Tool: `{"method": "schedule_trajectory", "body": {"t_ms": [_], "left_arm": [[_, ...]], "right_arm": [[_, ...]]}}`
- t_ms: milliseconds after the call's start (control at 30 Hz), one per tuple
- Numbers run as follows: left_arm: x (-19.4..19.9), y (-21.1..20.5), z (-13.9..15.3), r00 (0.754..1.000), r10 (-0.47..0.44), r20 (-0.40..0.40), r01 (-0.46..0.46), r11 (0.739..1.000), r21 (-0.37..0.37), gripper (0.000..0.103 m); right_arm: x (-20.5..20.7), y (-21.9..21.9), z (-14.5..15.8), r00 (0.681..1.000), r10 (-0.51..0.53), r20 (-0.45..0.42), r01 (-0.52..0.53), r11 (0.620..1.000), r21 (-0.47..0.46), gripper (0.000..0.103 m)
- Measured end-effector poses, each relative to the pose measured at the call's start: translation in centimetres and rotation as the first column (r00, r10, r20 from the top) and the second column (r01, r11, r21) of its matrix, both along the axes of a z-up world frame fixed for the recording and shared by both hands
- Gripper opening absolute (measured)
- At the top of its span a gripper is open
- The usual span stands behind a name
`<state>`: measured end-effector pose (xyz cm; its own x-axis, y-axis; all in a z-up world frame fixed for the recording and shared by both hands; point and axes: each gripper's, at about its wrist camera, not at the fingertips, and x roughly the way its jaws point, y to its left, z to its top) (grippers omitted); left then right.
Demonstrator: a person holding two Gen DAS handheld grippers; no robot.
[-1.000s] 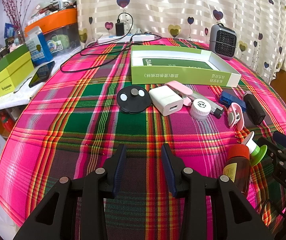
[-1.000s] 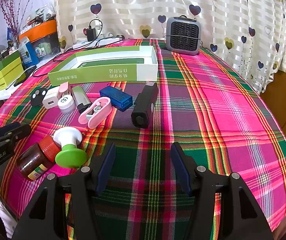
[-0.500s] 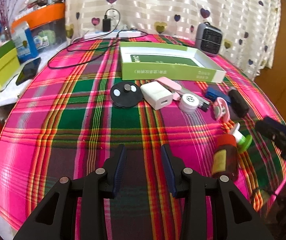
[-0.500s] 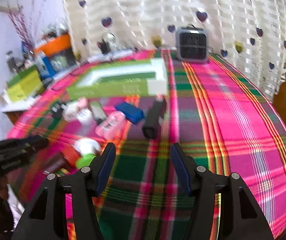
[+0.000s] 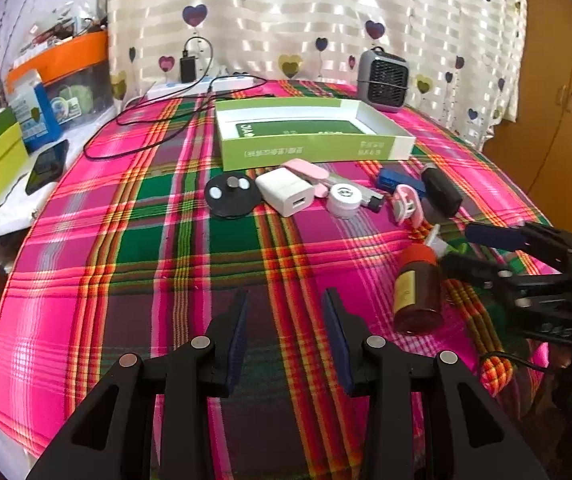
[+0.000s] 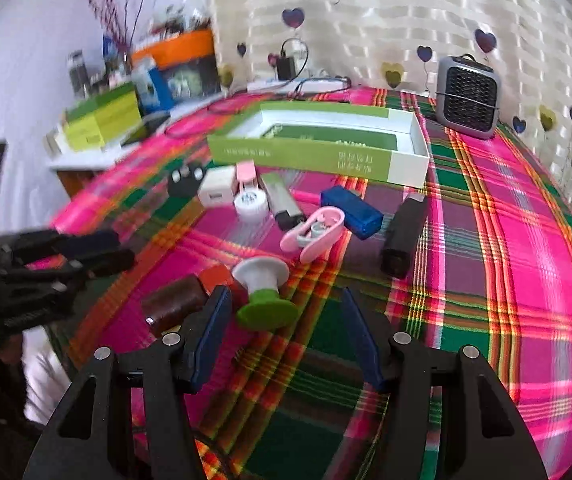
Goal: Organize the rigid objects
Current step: 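Grasp the amber bottle with the left gripper while the right gripper grasps the green-white plunger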
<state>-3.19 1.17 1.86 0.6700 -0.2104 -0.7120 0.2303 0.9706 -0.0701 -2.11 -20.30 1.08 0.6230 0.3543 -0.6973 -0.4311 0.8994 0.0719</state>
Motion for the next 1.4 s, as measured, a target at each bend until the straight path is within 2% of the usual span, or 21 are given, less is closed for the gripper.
{"method": "schedule_trajectory", "body": {"t_ms": [100,233,500,767,933,1067,1267,1400], "left_arm": [[-0.4,-0.2,0.5,0.999,-0.037,0.009,0.037,0.999,-0.027,0.035],[-0.8,-1.3,1.2,0.994,-0.102,0.034,0.103,0.994,-0.043,0.035],[-1.2,-2.7,1.6,0.981,-0.194,0.022,0.195,0.978,-0.078,0.035],[-1.2,-4.2,1.6,0.972,-0.236,0.0,0.235,0.969,-0.074,0.036],[-1.1,-5.4,1.4,0.962,-0.272,-0.018,0.271,0.961,-0.048,0.036],[-0.5,-6.5,0.5,0.963,-0.263,-0.063,0.265,0.964,0.013,0.036],[0.3,-6.3,0.2,0.974,-0.213,-0.077,0.216,0.976,0.038,0.036],[0.4,-6.4,0.0,0.973,-0.214,-0.086,0.218,0.975,0.037,0.036]], "right_arm": [[0.3,0.2,-0.4,1.0,-0.002,-0.005,0.001,0.999,-0.043,0.058],[0.9,0.2,-0.8,1.0,0.006,-0.023,-0.007,0.999,-0.038,0.058],[1.4,0.4,-1.1,0.999,0.016,-0.037,-0.018,0.999,-0.044,0.057],[1.5,-0.3,-1.0,1.0,0.004,-0.03,-0.005,0.999,-0.036,0.032],[1.4,-0.7,-0.9,0.999,-0.001,-0.032,0.0,1.0,-0.022,0.032],[1.4,-1.1,-0.9,1.0,-0.005,-0.03,0.005,1.0,-0.018,0.032],[1.3,-1.6,-0.8,1.0,-0.008,-0.026,0.008,1.0,-0.009,0.032],[1.2,-1.7,-0.8,1.0,-0.007,-0.026,0.007,1.0,-0.004,0.032]]}}
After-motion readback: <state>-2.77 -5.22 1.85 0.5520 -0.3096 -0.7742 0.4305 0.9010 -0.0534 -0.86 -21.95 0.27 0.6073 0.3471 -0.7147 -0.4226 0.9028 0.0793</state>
